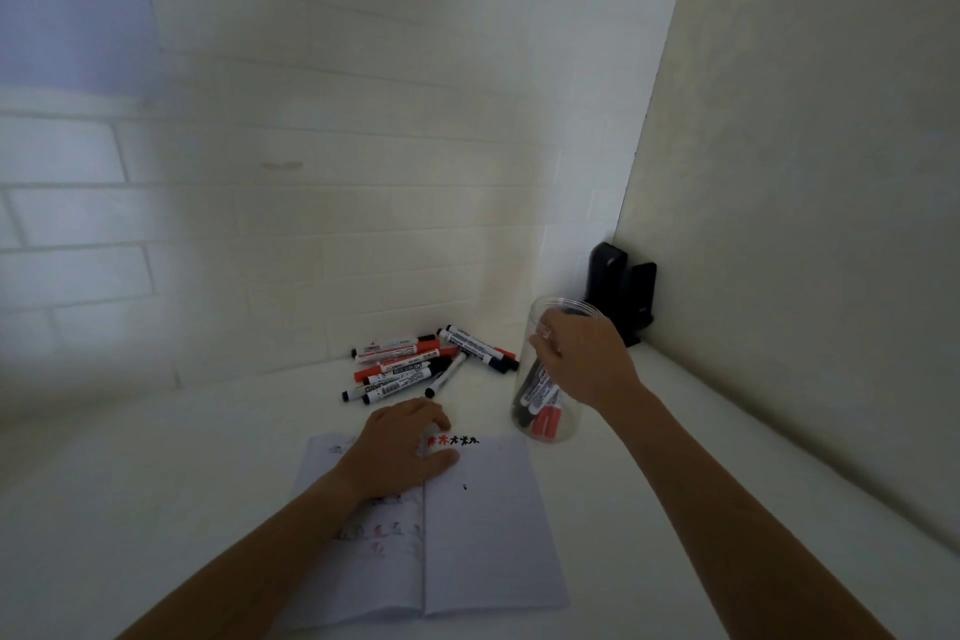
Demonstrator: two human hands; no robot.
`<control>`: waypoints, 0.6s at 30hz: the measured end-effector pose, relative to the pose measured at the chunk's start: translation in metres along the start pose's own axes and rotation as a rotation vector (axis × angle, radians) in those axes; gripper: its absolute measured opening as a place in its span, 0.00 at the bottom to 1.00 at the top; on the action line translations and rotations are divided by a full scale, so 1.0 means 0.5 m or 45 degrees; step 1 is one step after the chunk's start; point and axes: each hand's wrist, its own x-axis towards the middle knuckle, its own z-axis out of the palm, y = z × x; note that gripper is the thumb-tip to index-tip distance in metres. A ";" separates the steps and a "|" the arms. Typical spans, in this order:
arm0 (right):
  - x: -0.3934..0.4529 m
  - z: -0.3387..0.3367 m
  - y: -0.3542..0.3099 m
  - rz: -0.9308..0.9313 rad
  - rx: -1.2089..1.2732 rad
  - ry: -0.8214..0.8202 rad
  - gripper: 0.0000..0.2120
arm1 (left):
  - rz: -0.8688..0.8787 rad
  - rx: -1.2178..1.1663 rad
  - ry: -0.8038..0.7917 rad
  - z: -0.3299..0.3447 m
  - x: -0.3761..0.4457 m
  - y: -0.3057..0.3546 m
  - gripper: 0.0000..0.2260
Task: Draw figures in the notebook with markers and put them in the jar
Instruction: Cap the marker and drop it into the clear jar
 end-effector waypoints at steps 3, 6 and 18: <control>-0.011 0.012 -0.010 0.026 -0.059 0.210 0.08 | 0.007 -0.020 0.020 -0.002 0.000 0.002 0.19; -0.043 0.029 -0.048 -0.086 -0.135 0.429 0.11 | -0.001 -0.050 0.064 -0.004 0.001 0.001 0.19; -0.150 0.261 -0.107 -0.157 0.336 -0.079 0.04 | -0.269 -0.032 0.366 0.010 0.074 -0.011 0.06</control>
